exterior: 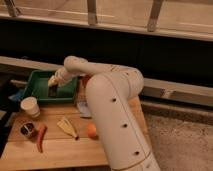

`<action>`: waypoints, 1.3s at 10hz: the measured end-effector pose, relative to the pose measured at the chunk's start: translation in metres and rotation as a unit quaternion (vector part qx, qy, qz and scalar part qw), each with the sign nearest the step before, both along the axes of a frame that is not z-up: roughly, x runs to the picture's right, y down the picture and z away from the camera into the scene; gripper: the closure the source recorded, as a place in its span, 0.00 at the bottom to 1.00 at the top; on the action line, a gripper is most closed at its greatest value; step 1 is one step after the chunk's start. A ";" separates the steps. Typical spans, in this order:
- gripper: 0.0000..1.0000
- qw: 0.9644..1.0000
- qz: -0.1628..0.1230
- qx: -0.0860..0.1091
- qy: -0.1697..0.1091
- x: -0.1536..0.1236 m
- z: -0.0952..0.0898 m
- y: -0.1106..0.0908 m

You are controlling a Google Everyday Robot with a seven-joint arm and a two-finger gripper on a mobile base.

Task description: Wipe tray with eraser

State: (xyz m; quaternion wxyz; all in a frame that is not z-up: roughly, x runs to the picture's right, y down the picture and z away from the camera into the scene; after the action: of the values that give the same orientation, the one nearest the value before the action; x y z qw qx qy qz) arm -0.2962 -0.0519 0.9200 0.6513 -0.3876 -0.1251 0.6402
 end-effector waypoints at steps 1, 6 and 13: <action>1.00 1.000 -0.006 0.004 0.019 0.008 0.011 -0.008; 1.00 0.999 -0.009 0.018 0.049 0.018 0.029 -0.019; 1.00 1.000 0.001 0.000 -0.012 -0.016 -0.006 0.020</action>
State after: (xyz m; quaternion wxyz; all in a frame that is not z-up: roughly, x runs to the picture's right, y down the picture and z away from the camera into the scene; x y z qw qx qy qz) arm -0.3123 -0.0317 0.9140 0.6489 -0.3950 -0.1337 0.6364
